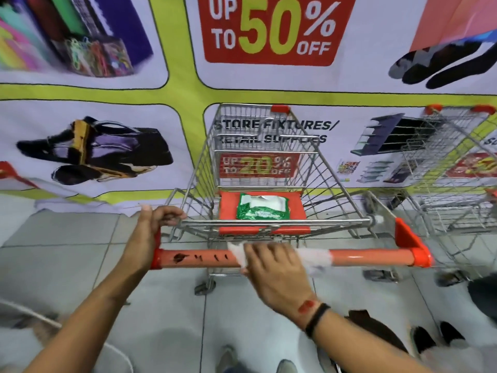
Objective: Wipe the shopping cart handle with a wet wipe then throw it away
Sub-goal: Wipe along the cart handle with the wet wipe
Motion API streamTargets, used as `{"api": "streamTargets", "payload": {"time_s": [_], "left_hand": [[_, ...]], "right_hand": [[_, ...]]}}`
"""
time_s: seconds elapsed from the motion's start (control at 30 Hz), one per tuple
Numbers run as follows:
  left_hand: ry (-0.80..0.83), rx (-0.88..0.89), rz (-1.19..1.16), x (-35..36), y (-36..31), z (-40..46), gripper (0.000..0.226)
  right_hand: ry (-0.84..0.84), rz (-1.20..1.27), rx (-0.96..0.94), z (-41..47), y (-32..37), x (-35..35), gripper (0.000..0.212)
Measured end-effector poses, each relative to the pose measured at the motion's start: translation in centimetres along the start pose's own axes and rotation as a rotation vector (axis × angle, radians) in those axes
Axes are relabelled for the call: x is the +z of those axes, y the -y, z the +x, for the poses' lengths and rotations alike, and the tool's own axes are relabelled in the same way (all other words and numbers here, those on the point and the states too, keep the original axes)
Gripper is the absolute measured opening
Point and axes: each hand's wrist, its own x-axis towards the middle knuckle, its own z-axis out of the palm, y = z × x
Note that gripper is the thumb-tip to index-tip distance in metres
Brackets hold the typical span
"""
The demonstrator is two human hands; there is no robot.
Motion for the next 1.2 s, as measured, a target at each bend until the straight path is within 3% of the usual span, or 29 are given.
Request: {"api": "streamTargets", "payload": {"time_s": [0.17, 0.33, 0.5, 0.77, 0.93, 1.07, 1.2], "left_hand": [[0.005, 0.004, -0.081, -0.7, 0.0, -0.1, 0.056], [-0.012, 0.002, -0.026, -0.5, 0.5, 0.2, 0.042], [0.029, 0.034, 0.108, -1.4, 0.9, -0.3, 0.059], [0.053, -0.010, 0.000, -1.3, 0.5, -0.2, 0.051], [0.060, 0.009, 0.067, -1.3, 0.8, -0.5, 0.054], [0.039, 0.024, 0.150, -1.3, 0.9, -0.5, 0.060], [0.056, 0.026, 0.106, -1.4, 0.9, -0.4, 0.058]], "right_hand": [[-0.011, 0.028, -0.118, 5.8, 8.3, -0.1, 0.036], [0.005, -0.018, -0.191, 4.8, 5.9, -0.5, 0.037], [0.060, -0.092, -0.102, 0.9, 0.6, -0.5, 0.036], [0.167, 0.069, -0.041, 7.7, 10.0, -1.4, 0.036], [0.337, 0.269, -0.047, 7.9, 7.4, -2.4, 0.029], [0.301, 0.183, 0.101, 5.2, 3.3, -3.4, 0.030], [0.251, 0.173, 0.120, 5.8, 5.5, -2.9, 0.033]]}}
